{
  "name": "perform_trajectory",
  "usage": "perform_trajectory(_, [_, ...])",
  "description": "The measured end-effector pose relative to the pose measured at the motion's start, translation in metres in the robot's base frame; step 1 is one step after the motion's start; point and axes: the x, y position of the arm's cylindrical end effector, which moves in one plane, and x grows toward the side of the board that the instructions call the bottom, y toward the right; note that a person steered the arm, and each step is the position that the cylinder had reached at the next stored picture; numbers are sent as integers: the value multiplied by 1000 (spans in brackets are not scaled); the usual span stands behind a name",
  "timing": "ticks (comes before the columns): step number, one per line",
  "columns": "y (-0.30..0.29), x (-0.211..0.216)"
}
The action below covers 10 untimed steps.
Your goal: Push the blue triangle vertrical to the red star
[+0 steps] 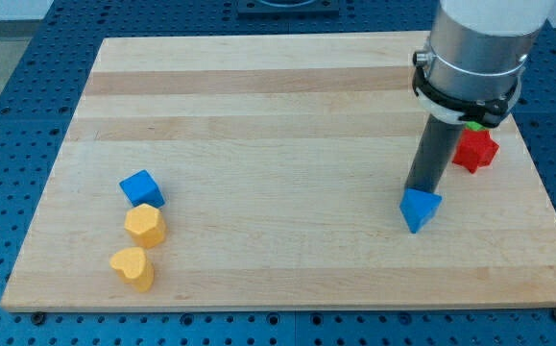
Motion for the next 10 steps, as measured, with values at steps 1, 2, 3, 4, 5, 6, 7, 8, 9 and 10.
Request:
perform_trajectory(1, [-20,-5])
perform_trajectory(2, [-33,-6])
perform_trajectory(3, [-38,-10])
perform_trajectory(4, [-17,48])
perform_trajectory(5, [-10,56])
perform_trajectory(6, [42,89])
perform_trajectory(7, [42,89])
perform_trajectory(8, [56,88])
perform_trajectory(9, [51,88])
perform_trajectory(10, [13,57])
